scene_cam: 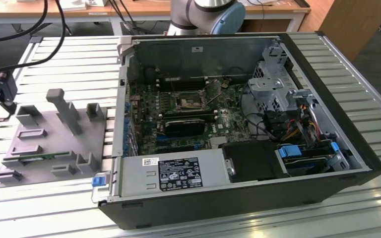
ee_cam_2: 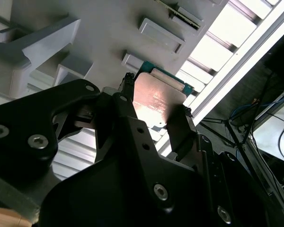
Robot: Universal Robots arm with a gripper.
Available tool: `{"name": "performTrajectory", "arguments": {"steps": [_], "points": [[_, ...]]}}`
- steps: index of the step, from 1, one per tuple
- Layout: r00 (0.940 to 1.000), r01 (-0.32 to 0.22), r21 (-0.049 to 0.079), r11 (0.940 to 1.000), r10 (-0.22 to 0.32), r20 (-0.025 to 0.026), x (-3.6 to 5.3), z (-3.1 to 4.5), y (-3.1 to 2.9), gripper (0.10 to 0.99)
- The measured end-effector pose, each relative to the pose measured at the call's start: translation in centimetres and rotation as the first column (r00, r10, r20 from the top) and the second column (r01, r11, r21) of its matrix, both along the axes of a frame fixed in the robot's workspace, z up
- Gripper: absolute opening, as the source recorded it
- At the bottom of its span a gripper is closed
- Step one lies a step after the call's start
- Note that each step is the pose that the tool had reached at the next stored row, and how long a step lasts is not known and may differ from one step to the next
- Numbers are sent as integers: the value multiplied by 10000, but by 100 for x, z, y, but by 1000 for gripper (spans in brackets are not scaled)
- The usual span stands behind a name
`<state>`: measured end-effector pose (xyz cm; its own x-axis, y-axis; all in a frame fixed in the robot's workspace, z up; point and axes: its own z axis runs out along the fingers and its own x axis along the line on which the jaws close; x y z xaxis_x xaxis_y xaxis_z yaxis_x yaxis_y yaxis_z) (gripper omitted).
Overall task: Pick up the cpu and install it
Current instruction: 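Pick up the cpu and move it towards the insertion slot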
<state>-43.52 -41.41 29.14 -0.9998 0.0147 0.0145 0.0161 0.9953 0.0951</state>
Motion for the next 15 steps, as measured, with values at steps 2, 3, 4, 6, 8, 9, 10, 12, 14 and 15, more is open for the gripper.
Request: {"name": "performTrajectory", "arguments": {"steps": [2, 3, 4, 6, 8, 9, 10, 12, 14, 15], "points": [[10000, 0, 0, 10000, 0, 0, 0, 9, 0, 525], [10000, 0, 0, 10000, 0, 1, 0, 13, 0, 525], [10000, 0, 1, 10000, 0, 1, 0, 16, 0, 525], [10000, 1, 0, 10000, -1, 1, 0, 24, 0, 525], [10000, 1, -1, 10000, -1, -1, 0, 37, 0, 525], [10000, 1, -1, 10000, -1, -1, 0, 42, 0, 525], [10000, 0, 0, 10000, 0, 1, 0, 47, 0, 525], [10000, 0, 0, 10000, 0, 0, 0, 59, 1, 525], [10000, 1, 0, 10000, -1, 1, 0, 74, 1, 525], [10000, 1, 0, 10000, -1, 1, 0, 80, 1, 525]]}}
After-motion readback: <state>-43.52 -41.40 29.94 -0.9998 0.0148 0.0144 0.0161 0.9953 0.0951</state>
